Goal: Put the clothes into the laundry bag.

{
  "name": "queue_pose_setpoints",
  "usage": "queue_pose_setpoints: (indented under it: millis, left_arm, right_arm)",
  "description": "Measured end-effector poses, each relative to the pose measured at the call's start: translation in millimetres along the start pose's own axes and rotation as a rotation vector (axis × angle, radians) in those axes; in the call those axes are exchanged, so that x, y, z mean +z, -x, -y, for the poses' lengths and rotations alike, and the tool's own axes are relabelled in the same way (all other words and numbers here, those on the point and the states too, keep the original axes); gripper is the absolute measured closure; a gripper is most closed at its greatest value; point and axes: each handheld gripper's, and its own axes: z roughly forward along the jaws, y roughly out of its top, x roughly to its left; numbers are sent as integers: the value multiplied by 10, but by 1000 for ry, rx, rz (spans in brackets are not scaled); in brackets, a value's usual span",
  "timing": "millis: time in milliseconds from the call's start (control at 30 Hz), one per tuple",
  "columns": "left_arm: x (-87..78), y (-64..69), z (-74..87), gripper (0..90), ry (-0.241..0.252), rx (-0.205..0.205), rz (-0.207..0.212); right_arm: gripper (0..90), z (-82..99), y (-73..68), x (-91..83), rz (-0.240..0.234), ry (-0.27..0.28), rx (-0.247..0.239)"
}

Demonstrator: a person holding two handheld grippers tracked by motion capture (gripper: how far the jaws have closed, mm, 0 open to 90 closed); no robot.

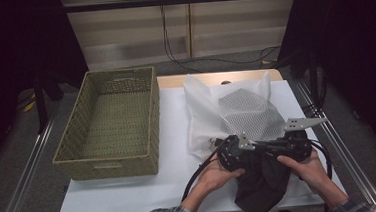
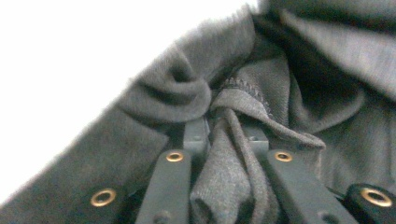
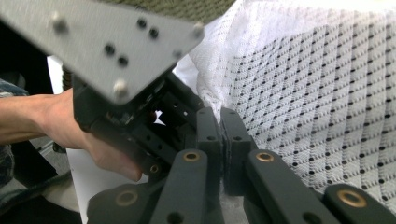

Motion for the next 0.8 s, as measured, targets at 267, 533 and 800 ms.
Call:
queue_pose_setpoints:
  millis: [267, 533, 800]
  left_arm:
    - [-80, -230, -82, 794, 118, -124, -55]
    - [-300, -424, -231, 799, 229, -161, -136]
    - [61, -587, 1, 779, 138, -164, -189]
  right_arm:
    - [885, -110, -50, -45, -31, 39, 3]
    - [885, -151, -85, -91, -75, 73, 17]
    - [886, -92, -42, -40, -72, 40, 11]
